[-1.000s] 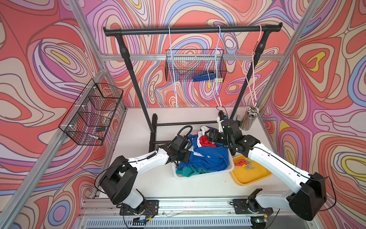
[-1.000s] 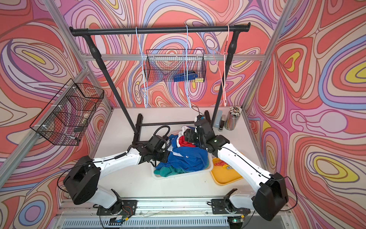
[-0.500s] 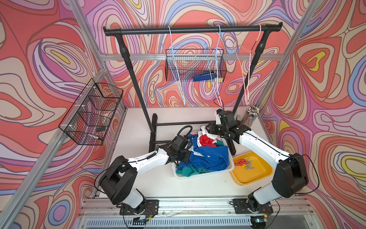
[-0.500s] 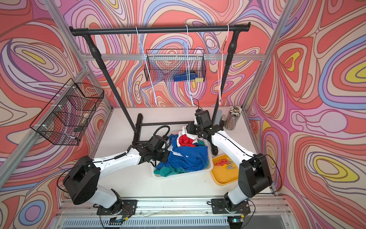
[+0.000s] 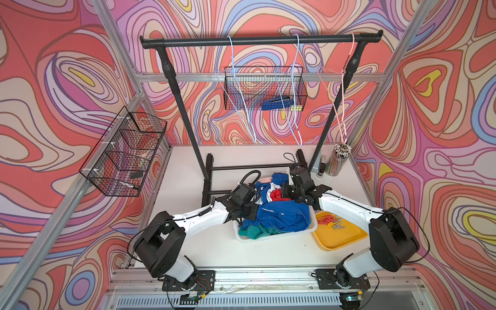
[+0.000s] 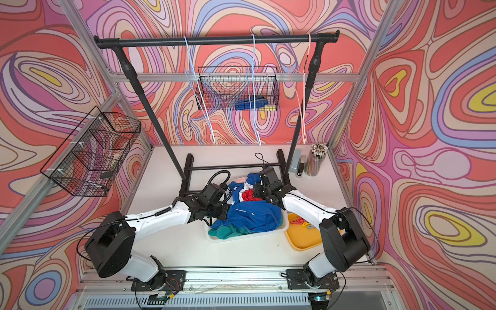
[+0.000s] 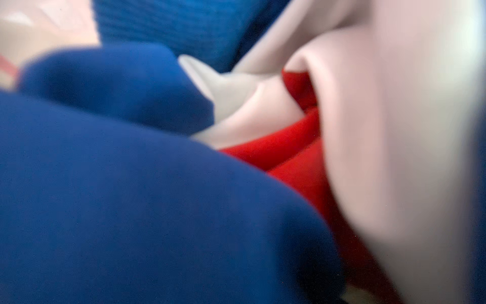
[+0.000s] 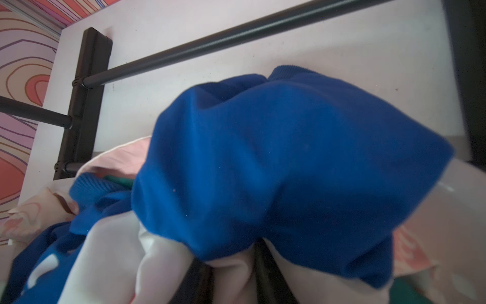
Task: Remove the clothespins securing jackets to the hanger
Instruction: Adjust the jacket in the basket.
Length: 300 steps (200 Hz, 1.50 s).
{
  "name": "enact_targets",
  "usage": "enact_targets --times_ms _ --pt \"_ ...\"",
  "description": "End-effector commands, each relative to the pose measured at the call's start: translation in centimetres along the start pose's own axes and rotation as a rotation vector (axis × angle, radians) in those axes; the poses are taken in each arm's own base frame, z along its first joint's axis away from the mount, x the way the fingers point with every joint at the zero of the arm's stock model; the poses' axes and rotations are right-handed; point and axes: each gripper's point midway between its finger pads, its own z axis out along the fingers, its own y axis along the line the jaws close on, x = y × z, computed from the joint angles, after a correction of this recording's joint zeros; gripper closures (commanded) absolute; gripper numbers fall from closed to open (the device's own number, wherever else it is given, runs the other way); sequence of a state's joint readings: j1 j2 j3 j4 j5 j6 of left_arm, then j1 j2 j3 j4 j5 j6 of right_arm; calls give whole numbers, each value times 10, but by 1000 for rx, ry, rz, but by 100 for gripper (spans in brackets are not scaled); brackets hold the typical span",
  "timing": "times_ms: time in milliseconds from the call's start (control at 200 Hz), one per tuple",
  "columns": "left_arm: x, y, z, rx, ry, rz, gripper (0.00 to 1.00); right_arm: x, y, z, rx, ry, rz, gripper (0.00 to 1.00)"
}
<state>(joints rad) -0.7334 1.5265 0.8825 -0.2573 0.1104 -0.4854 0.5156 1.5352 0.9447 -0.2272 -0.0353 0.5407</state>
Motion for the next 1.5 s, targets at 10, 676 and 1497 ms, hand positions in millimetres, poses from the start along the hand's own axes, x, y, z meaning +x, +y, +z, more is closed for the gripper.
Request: enact_targets --times_ms 10,676,1497 --pt "43 36 22 -124 125 -57 100 88 -45 30 152 274 11 70" --pt "46 45 35 -159 125 -73 100 140 -76 56 210 295 196 69" --pt "-48 14 -137 -2 -192 -57 12 -33 8 -51 64 -129 -2 19"
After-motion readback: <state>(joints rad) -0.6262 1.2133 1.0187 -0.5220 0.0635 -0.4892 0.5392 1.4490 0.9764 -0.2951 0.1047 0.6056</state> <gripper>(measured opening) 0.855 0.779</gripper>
